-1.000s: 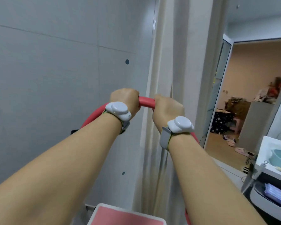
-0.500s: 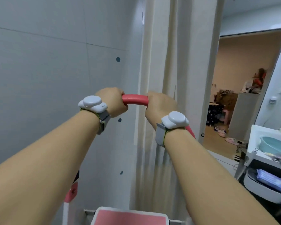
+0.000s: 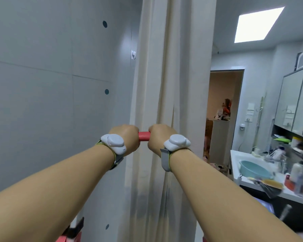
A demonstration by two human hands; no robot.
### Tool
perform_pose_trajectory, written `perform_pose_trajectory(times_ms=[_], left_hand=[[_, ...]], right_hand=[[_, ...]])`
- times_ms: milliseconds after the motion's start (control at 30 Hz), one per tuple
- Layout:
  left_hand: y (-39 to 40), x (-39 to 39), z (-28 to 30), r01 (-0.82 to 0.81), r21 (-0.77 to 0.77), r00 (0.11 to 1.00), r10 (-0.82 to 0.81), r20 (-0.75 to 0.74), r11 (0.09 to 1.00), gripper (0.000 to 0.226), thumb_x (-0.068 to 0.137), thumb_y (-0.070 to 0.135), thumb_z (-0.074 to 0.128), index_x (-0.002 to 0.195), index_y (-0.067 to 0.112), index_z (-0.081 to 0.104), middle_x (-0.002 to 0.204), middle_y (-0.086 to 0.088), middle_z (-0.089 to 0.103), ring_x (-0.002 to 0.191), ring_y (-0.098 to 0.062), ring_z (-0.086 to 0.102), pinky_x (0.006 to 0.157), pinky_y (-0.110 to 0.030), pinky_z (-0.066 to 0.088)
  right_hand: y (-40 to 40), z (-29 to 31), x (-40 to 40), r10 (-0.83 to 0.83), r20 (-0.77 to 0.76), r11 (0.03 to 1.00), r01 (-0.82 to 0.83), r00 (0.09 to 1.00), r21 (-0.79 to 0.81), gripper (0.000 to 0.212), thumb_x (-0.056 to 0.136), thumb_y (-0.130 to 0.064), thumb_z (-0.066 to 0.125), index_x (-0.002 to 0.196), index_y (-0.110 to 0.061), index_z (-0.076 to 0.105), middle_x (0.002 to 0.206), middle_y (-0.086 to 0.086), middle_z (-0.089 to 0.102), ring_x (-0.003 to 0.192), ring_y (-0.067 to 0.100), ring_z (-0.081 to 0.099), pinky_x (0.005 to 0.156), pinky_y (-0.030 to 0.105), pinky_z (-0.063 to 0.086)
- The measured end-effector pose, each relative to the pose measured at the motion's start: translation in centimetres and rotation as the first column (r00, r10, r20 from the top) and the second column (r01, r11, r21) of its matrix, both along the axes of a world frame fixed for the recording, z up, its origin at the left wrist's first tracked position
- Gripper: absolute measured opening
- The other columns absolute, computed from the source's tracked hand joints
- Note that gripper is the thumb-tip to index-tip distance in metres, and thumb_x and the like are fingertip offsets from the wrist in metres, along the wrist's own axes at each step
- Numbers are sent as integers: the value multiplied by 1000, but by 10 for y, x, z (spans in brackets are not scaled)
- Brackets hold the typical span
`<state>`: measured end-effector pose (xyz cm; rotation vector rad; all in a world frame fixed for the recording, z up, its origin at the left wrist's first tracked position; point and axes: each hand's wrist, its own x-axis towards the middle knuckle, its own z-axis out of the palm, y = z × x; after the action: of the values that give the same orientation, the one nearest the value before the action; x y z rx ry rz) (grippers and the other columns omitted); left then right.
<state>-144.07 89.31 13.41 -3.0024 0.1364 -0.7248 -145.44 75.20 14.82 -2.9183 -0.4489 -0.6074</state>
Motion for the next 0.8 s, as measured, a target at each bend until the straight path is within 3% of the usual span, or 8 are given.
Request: perform_pose_trajectory(times_ms=[300, 433, 700, 800], left_hand=[[-26, 87, 4, 152, -18, 988, -152, -11, 988, 12, 87, 30, 49, 78, 23, 55, 69, 5, 57, 60, -18, 53, 52, -24, 35], [-64, 111, 0, 231, -57, 972, -233, -20, 971, 9, 84, 24, 50, 76, 23, 54, 71, 2, 59, 59, -19, 53, 51, -24, 34], [-86, 103, -6, 277, -149, 960, -278, 20, 949, 4, 81, 20, 53, 80, 20, 57, 70, -1, 59, 56, -17, 52, 48, -23, 30], [-84, 106, -9, 250, -180, 968, -250, 24, 951, 5, 80, 20, 53, 77, 21, 57, 70, -2, 61, 56, -18, 53, 48, -23, 29]], right_hand=[[-22, 1, 62, -155, 27, 988, 155, 987, 3, 17, 77, -4, 52, 84, -19, 54, 65, -2, 47, 64, 19, 52, 59, 26, 40], [-55, 0, 75, -246, -6, 969, 245, 969, -42, 19, 78, -4, 51, 89, -18, 58, 66, -3, 48, 57, 15, 47, 51, 23, 33], [-74, -13, 76, -263, 174, 958, 278, 949, -65, 18, 80, -7, 51, 89, -22, 58, 62, -2, 45, 56, 17, 46, 59, 27, 38], [-71, -17, 77, -237, 204, 962, 259, 950, -89, 21, 80, -9, 50, 93, -23, 58, 62, -3, 41, 65, 21, 50, 60, 29, 38]])
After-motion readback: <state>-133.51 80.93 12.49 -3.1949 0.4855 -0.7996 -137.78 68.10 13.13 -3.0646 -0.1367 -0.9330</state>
